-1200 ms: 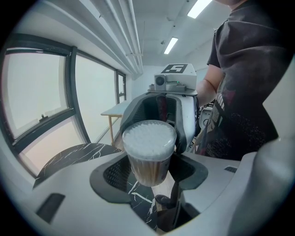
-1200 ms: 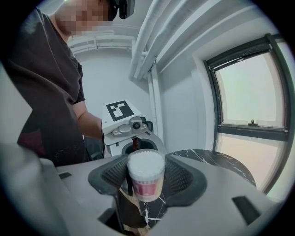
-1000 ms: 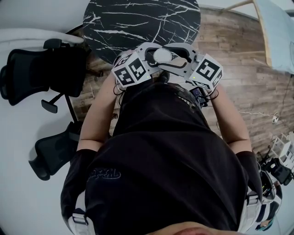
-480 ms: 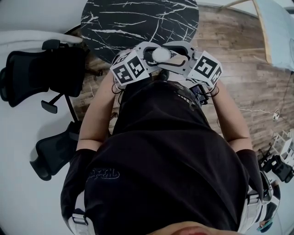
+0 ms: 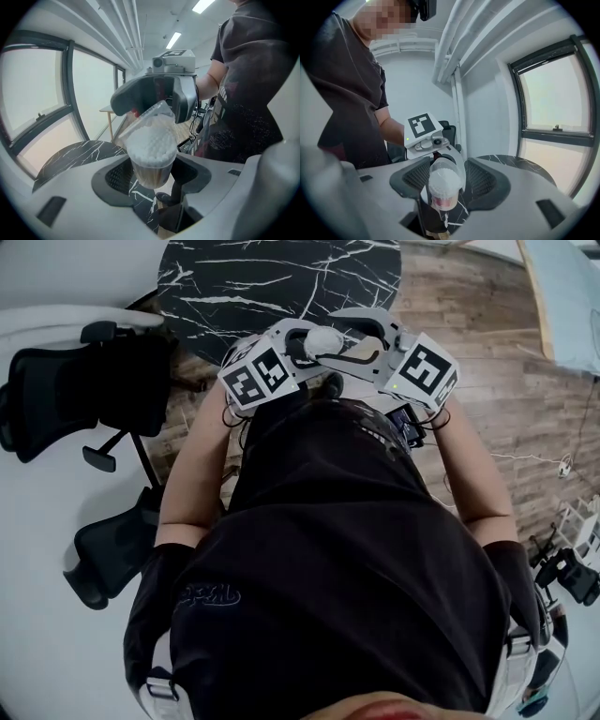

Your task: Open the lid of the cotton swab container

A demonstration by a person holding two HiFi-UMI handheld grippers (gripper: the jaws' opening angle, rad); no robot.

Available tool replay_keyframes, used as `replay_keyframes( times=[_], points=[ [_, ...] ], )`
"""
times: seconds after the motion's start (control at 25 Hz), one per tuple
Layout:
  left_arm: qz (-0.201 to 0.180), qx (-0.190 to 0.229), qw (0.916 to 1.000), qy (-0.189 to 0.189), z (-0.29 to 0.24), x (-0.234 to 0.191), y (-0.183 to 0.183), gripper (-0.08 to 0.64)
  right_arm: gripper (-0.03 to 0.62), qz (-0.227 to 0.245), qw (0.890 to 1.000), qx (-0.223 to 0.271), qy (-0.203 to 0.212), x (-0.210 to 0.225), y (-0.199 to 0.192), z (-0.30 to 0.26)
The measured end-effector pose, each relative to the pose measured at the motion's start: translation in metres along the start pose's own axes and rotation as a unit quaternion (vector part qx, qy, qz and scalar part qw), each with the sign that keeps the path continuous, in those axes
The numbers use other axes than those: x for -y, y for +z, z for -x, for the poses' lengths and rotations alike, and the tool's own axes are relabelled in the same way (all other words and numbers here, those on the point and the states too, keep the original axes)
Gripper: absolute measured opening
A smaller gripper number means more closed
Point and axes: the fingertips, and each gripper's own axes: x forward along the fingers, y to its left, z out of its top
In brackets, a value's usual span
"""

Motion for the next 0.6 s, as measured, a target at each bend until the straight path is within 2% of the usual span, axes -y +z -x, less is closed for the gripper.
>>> replay_keyframes(
  times=[0.16, 0.28, 0.48, 0.6],
  points=[
    [-0.002, 0.003, 1.0000, -0.001, -0.002, 0.001, 0.002, 0.256, 0.264, -0.001, 1.000, 0.023, -0.011, 0.008, 0.015, 0.004],
    [-0.006, 0.007, 0.9999, -0.004, -0.001, 0.004, 0.003, 0.256, 0.264, 0.019, 0.999, 0.026, -0.022, 0.016, 0.021, 0.008],
    [-0.016, 0.016, 0.9997, -0.010, 0.004, 0.008, 0.010, 0.257, 0.262, 0.033, 0.997, 0.029, -0.058, 0.036, 0.031, 0.014],
    [-0.020, 0.014, 0.9996, -0.014, 0.006, 0.010, 0.011, 0.257, 0.262, 0.024, 0.996, 0.022, -0.085, 0.050, 0.028, 0.016]
  ],
)
